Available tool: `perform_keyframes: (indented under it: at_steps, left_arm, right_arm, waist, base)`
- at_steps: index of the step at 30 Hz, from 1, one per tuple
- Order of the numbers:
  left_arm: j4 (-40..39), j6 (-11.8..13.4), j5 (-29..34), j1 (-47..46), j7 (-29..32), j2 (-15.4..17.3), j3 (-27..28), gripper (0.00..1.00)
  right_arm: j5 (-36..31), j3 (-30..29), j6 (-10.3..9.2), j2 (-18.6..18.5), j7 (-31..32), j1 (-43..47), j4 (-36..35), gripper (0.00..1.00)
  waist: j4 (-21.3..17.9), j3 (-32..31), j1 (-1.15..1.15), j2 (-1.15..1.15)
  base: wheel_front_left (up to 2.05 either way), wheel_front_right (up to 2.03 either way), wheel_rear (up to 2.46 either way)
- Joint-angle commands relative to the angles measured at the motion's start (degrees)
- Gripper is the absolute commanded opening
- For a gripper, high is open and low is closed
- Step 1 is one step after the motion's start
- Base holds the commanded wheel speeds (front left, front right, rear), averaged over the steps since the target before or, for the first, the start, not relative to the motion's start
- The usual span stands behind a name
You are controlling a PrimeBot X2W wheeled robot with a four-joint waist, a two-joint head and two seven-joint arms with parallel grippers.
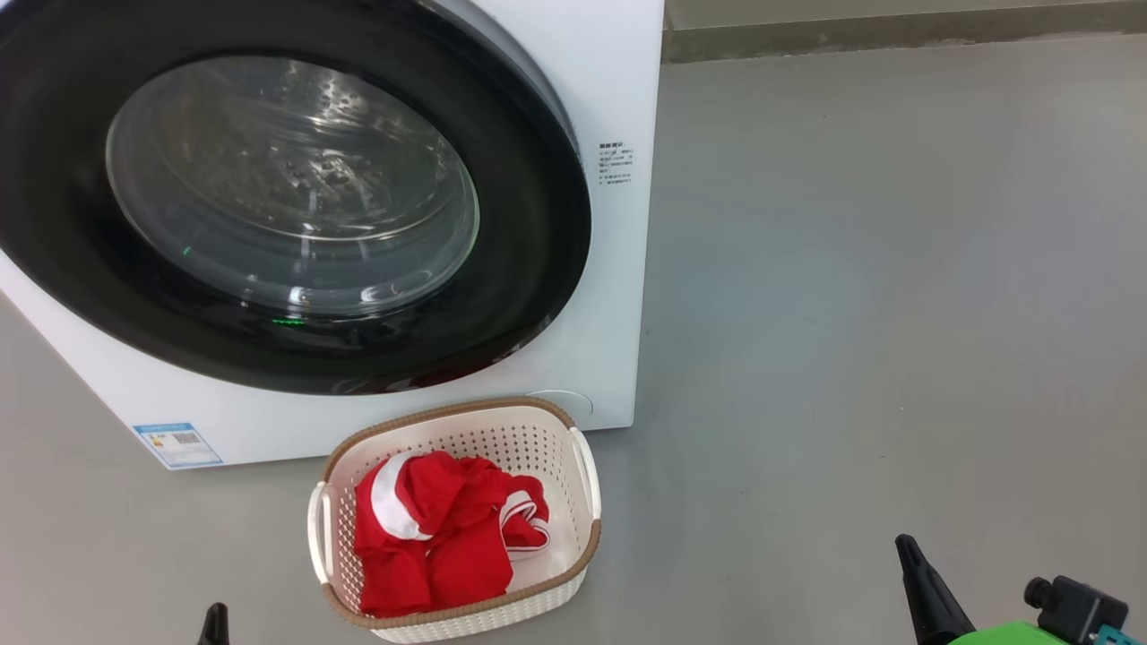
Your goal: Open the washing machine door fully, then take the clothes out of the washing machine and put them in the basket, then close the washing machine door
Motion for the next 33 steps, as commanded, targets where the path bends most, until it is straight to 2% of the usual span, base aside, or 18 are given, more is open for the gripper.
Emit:
perform_keyframes:
  at_steps: [1,33]
  left_arm:
    - [-1.04,-0.06,-1.84,-2.64,0.36,0.58,1.16,0.0]
    - [-0.18,-0.1,-19.47,-6.81,5.44,-0.24,2.61,0.0]
  right_arm:
    - [2.43,-0.07,-0.03,-0.19,0.59,-2.27,-1.64,0.0]
    - [21.12,-2.44,-0.05,0.79,5.83,-4.19,-2.96,0.0]
  waist:
    - [0.0,-0.01,-0.01,0.0]
    - [-0.02,-0.12,-0.01,0.0]
  base:
    - [0.0,0.0,0.0]
    - [0.0,0.0,0.0]
